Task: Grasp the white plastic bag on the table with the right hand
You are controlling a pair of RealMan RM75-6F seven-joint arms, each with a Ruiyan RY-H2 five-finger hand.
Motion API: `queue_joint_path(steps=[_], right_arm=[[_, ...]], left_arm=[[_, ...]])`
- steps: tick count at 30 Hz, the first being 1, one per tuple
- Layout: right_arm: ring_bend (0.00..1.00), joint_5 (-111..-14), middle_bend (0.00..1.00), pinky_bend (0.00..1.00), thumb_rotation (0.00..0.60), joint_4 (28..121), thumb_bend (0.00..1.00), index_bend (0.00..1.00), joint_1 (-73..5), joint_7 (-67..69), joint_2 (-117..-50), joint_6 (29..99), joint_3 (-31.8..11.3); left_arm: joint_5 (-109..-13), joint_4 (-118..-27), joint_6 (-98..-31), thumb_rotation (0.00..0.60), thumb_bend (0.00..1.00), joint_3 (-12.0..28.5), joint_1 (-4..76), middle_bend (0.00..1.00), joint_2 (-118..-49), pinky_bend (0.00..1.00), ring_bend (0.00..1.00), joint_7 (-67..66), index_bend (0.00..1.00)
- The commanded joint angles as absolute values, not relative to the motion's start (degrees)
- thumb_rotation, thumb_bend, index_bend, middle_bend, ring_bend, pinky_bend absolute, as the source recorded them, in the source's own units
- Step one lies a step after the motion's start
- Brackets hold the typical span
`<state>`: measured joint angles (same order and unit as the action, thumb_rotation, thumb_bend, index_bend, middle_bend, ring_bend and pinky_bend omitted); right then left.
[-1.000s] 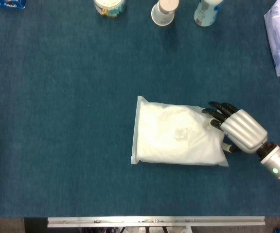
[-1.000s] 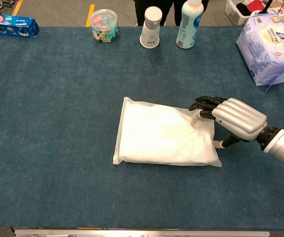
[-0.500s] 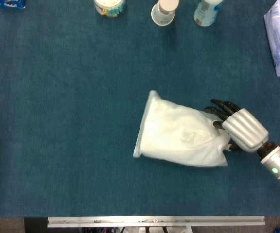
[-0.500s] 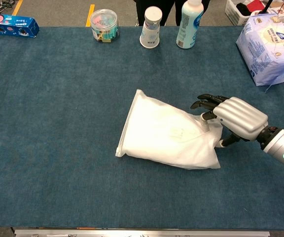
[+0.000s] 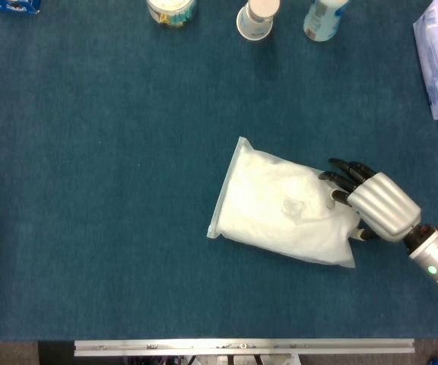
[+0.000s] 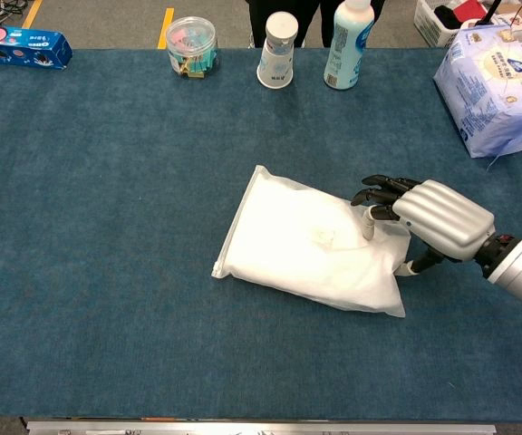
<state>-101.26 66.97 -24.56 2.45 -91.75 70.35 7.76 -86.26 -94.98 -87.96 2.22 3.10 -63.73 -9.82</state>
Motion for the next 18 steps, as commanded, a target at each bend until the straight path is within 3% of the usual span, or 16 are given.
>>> queue_joint_path(steps=[1, 3, 5, 8, 10, 12, 16, 18], right_arm=[[0.09, -100.95, 0.25, 0.21, 0.600, 67.10, 0.01, 0.28, -24.55, 2.05, -91.69, 70.13, 7.66], [0.09, -100.44, 0.25, 0.21, 0.600, 67.42, 0.10, 0.45, -24.52, 1.26, -91.54, 69.49, 7.63], [0.09, -99.97, 0.25, 0.21, 0.600, 67.83, 0.26, 0.60, -24.46, 0.98, -91.46, 69.07, 7.57], [0.09, -99.63, 0.25, 0.21, 0.600, 68.28, 0.39, 0.68, -24.49, 0.73, -91.38, 68.78, 7.45], [0.09, -99.80, 0.25, 0.21, 0.600, 68.38, 0.38, 0.69, -24.54, 0.87, -91.33, 68.91, 7.52], [0.09, -100.36, 0.25, 0.21, 0.600, 68.47, 0.32, 0.63, -24.58, 1.21, -91.19, 69.46, 7.72], [0.09, -101.37, 0.25, 0.21, 0.600, 68.88, 0.06, 0.33, -24.64, 1.19, -90.83, 70.74, 7.86], [0.09, -102.06, 0.25, 0.21, 0.600, 69.56, 0.00, 0.23, -24.71, 0.79, -90.35, 71.40, 8.00]], left_arm=[[-86.24, -95.01, -87.95, 0.600, 0.18, 2.23, 3.10, 0.43, -63.72, 0.51, 0.38, -9.79, 0.44], [-86.14, -95.05, -87.94, 0.600, 0.18, 2.27, 3.09, 0.43, -63.72, 0.51, 0.38, -9.86, 0.44], [-86.10, -95.09, -87.90, 0.600, 0.18, 2.25, 3.07, 0.43, -63.67, 0.51, 0.38, -9.84, 0.44], [-86.08, -95.15, -87.87, 0.600, 0.18, 2.26, 3.09, 0.43, -63.63, 0.51, 0.38, -9.83, 0.44], [-86.06, -95.17, -87.86, 0.600, 0.18, 2.27, 3.09, 0.43, -63.61, 0.51, 0.38, -9.83, 0.44], [-86.02, -95.18, -87.86, 0.600, 0.18, 2.31, 3.09, 0.43, -63.60, 0.51, 0.38, -9.79, 0.44], [-86.03, -95.23, -87.85, 0.600, 0.18, 2.29, 3.09, 0.43, -63.56, 0.51, 0.38, -9.79, 0.44], [-86.03, -95.21, -87.87, 0.600, 0.18, 2.30, 3.09, 0.43, -63.58, 0.51, 0.38, -9.81, 0.44]])
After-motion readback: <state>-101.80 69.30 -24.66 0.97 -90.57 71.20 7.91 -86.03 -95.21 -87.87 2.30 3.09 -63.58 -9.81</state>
